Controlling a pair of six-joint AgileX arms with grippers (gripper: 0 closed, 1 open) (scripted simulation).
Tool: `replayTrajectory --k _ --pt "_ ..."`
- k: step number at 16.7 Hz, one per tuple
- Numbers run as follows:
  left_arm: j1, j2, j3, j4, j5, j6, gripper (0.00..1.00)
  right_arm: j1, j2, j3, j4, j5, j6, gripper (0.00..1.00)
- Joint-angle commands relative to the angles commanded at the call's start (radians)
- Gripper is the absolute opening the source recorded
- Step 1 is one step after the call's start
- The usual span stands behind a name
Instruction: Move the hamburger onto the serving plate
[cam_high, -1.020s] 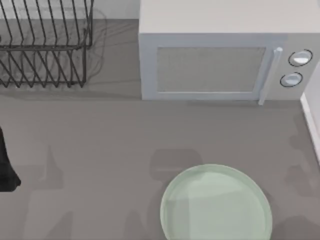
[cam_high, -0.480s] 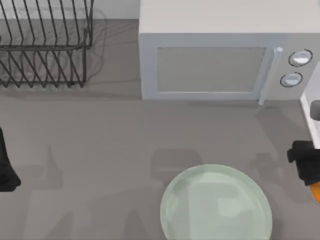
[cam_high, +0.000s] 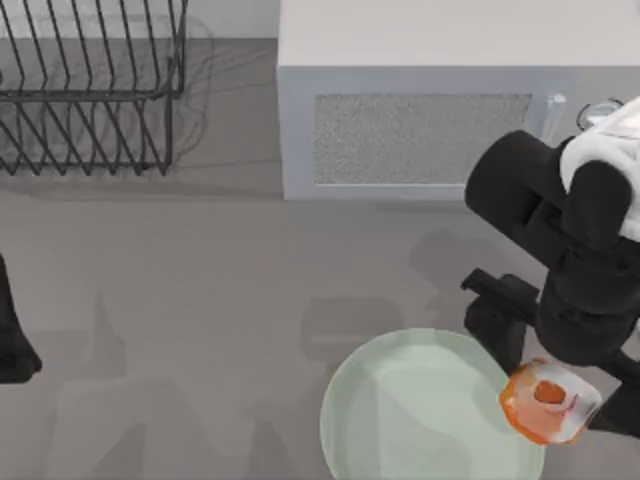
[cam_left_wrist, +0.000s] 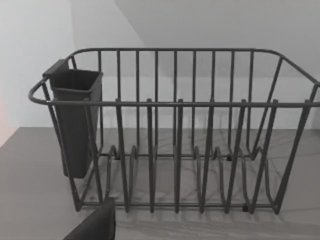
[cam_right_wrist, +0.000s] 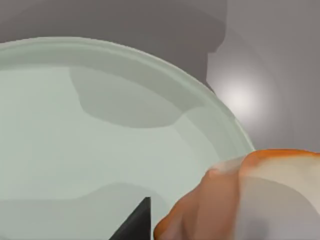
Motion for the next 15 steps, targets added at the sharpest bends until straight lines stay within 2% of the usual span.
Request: replayTrajectory --k 4,7,11,15 --pt "0.0 0.0 0.0 0.0 0.0 0.0 1.0 0.107 0.074 0.05 0.011 -0.001 0.488 0.0" --pt "0.0 0.0 0.0 0.0 0.0 0.0 1.0 0.156 0.109 0.086 0.031 0.003 0.752 0.0" --pt "0.0 0.0 0.0 0.0 0.0 0.0 1.0 0.186 0.129 0.123 0.059 0.013 0.967 0.0" --pt "0.0 0.0 0.0 0.0 0.0 0.0 1.0 0.191 0.132 0.134 0.07 0.018 1.028 0.0"
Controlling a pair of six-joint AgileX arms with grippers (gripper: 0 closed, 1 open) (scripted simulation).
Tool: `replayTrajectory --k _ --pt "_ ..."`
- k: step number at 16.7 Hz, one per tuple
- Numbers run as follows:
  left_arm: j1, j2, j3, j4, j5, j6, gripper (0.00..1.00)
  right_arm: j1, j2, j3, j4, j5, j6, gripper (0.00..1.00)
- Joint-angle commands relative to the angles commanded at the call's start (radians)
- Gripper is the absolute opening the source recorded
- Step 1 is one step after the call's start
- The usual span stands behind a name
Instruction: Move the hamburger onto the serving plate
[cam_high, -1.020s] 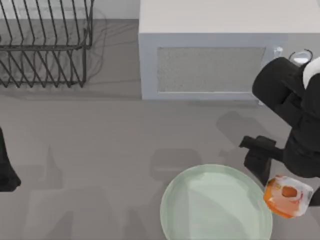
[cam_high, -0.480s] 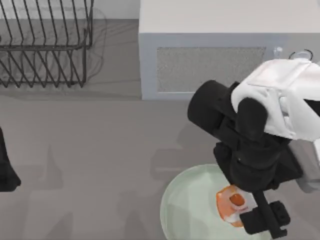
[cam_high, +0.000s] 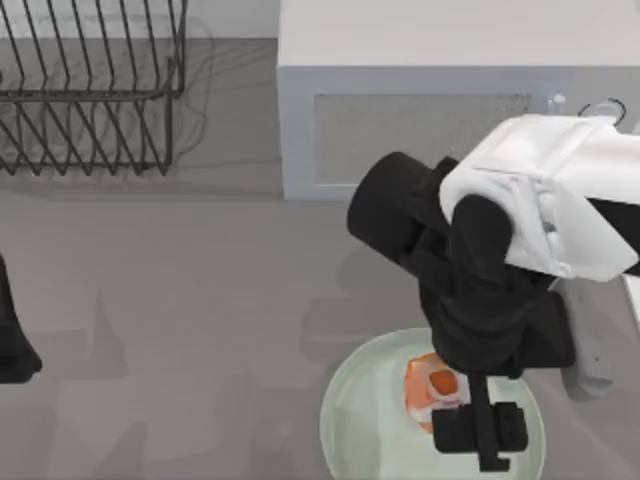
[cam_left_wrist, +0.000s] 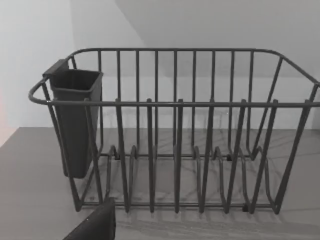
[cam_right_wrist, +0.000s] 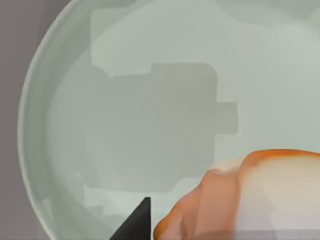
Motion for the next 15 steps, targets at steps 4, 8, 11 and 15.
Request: replayTrajectory --k 4,8,11,15 --pt "0.0 0.0 0.0 0.0 0.0 0.0 1.0 -0.005 -0.004 -0.003 -0.001 0.0 0.0 0.0" --pt "0.0 0.0 0.0 0.0 0.0 0.0 1.0 -0.003 0.021 -0.048 0.073 -0.001 0.0 0.0" --pt "0.0 0.0 0.0 0.0 0.0 0.0 1.0 0.001 0.056 -0.101 0.162 0.0 0.002 0.0" --pt "0.0 0.0 0.0 0.0 0.0 0.0 1.0 0.002 0.063 -0.111 0.174 0.0 0.003 0.0"
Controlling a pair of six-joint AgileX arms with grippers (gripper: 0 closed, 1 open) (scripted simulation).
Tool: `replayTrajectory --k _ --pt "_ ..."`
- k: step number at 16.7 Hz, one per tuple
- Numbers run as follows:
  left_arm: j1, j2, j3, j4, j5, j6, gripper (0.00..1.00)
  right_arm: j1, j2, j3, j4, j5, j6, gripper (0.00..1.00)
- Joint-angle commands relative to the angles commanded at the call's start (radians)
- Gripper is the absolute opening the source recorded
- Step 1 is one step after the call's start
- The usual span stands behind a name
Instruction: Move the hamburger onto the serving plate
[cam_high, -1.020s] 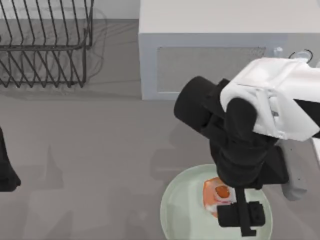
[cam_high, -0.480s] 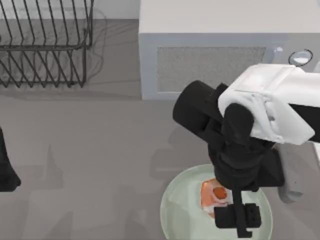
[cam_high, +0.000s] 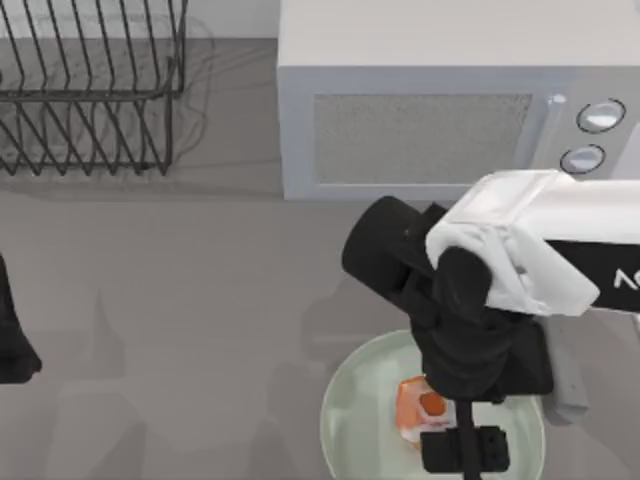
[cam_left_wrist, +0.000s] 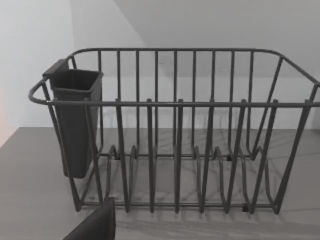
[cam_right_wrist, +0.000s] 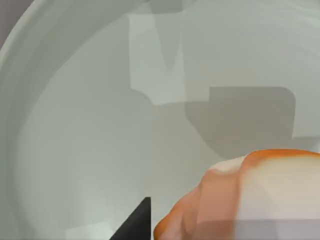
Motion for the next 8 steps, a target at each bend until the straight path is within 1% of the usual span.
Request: replayTrajectory --k 8 --pt "0.0 0.0 0.0 0.0 0.0 0.0 1.0 0.0 0.0 0.0 0.0 0.0 0.0 0.6"
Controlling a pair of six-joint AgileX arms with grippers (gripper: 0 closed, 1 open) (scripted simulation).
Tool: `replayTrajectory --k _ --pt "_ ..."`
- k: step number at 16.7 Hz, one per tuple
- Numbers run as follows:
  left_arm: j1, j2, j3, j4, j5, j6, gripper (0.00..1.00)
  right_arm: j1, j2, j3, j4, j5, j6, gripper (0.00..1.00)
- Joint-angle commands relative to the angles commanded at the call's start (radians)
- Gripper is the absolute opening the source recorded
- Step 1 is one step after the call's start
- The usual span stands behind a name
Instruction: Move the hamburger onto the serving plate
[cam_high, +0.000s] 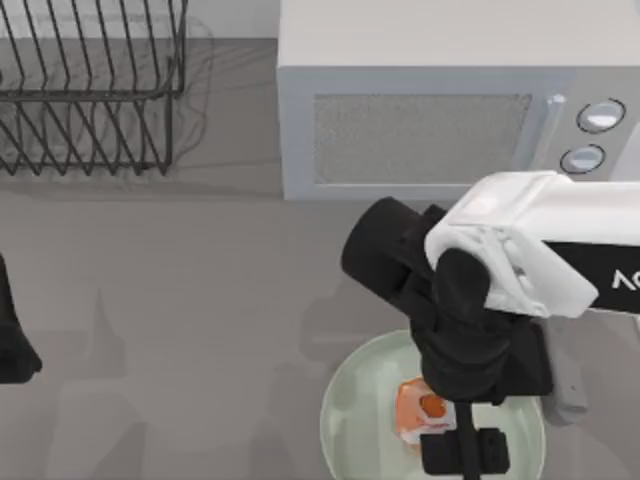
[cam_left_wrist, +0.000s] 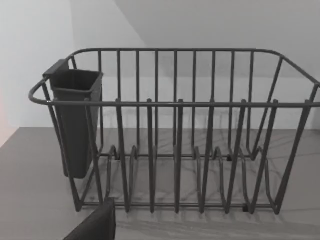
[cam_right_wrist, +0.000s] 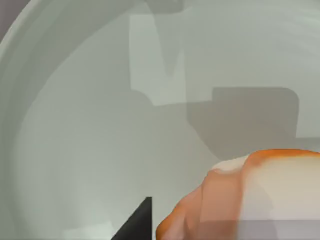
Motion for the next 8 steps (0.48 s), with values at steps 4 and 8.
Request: replayTrajectory --k 4,8 --pt "0.0 0.0 0.0 0.0 0.0 0.0 1.0 0.0 0.0 0.0 0.0 0.0 0.0 0.9" --pt "0.0 0.0 0.0 0.0 0.0 0.0 1.0 0.0 0.0 0.0 0.0 0.0 0.0 1.0"
